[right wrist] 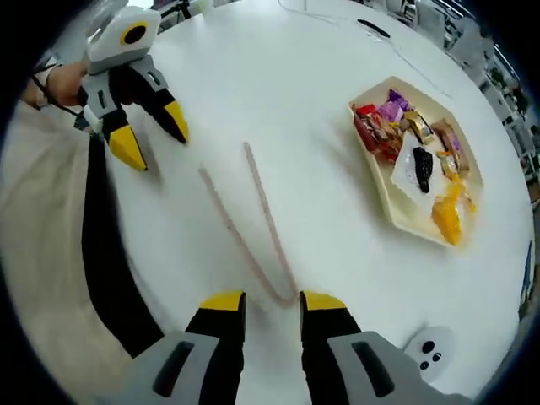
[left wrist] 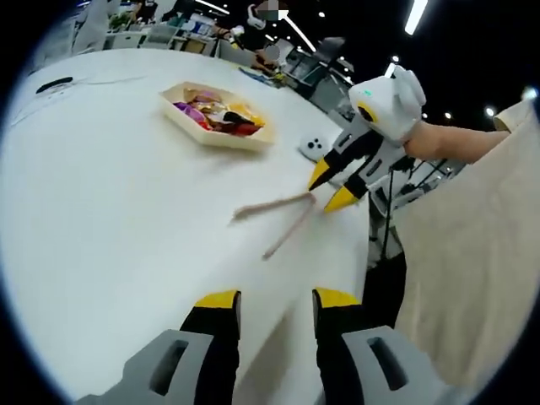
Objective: Place the target food into the container with the food tongs after gripping and lifting it, then release it inside without dropping or visibly crushing the food.
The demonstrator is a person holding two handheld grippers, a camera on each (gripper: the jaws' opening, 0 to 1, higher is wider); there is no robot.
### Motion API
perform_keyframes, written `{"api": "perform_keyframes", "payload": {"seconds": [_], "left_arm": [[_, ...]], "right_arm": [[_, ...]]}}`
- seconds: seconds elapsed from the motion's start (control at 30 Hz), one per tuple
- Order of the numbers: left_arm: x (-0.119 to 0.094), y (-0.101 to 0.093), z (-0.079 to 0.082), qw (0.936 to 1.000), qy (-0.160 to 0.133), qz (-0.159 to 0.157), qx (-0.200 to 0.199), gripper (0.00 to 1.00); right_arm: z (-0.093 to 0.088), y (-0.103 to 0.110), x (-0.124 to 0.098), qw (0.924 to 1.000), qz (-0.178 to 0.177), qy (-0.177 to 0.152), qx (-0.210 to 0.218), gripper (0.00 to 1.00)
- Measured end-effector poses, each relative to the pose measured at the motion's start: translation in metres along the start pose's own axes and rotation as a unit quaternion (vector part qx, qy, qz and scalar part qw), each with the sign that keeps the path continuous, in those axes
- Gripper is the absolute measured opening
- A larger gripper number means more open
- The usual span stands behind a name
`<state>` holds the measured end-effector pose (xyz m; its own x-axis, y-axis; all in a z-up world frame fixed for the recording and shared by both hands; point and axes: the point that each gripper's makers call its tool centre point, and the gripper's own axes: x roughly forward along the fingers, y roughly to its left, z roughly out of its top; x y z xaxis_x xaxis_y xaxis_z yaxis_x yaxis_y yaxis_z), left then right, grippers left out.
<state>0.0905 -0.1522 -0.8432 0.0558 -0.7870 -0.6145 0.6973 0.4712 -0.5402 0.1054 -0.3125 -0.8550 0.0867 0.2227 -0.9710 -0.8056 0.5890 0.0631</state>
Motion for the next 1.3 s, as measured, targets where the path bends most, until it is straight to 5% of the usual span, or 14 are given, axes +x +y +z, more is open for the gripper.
{"api": "perform_keyframes", "payload": {"seconds": [0.8,0.87,1.3], "left_arm": [[-0.055,0.025,0.024,0.9925,-0.092,0.069,-0.041,0.5],[-0.061,0.026,0.027,0.9913,-0.101,0.075,-0.042,0.52],[-0.088,0.039,0.04,0.9839,-0.137,0.102,-0.053,0.65]], "right_arm": [[0.002,0.005,-0.012,0.9944,-0.043,-0.06,0.075,0.33],[0.01,0.003,-0.019,0.9906,-0.066,-0.084,0.086,0.33],[0.055,-0.001,-0.047,0.9749,-0.078,-0.163,0.13,0.37]]}}
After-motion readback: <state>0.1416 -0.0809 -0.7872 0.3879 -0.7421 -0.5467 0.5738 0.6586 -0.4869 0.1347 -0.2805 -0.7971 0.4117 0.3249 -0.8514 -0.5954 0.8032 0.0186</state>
